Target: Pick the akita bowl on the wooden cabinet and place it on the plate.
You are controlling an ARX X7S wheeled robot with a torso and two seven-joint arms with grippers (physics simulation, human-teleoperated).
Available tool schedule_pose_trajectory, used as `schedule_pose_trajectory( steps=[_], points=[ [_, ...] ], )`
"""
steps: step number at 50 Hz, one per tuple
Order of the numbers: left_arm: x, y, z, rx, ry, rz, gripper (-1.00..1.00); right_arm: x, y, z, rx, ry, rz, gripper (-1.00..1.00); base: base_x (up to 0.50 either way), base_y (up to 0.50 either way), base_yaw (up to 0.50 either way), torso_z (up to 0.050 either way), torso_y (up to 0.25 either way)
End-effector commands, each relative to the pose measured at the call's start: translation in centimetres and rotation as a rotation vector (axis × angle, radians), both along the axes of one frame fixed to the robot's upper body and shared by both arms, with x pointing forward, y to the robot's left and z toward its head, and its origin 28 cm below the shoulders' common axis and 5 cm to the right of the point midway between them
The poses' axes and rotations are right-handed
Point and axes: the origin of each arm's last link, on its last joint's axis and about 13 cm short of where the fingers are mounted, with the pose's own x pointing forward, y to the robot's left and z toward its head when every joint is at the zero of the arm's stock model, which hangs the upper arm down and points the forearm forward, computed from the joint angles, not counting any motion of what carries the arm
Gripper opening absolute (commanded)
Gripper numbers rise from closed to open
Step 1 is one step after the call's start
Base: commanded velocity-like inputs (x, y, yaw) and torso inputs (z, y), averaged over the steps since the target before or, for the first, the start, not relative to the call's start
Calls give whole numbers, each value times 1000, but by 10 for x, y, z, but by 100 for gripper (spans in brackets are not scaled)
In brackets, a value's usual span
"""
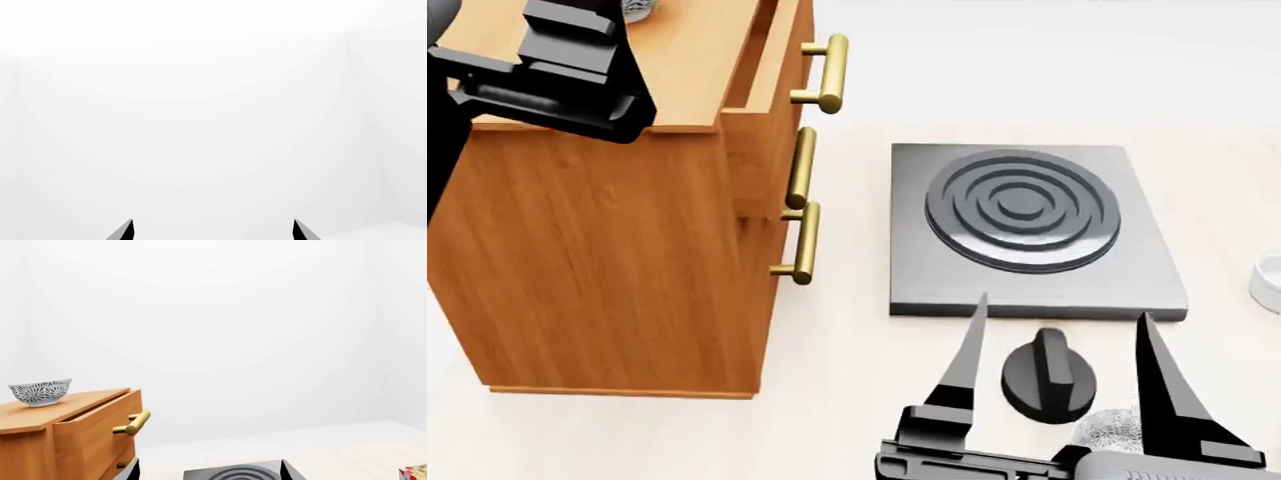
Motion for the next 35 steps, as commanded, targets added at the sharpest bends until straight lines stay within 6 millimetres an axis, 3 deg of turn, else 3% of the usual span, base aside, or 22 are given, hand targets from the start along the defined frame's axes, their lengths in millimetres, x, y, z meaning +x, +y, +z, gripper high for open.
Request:
schedule_pose_trajectory(
  steps=[1, 14, 35],
  points=[
    [-4, -1, 4, 5, -13, -12, 100, -1, 0, 1, 5, -5, 9, 100, 500, 0, 0, 0, 0],
    [-8, 0, 12, -11, -33, -23, 100, 0, 0, 2, 12, 2, 8, 100, 450, 0, 0, 0, 1],
    [-13, 3, 14, -20, -45, -24, 100, 0, 1, 1, -1, -3, 2, 100, 73, 0, 0, 0, 0]
  ],
)
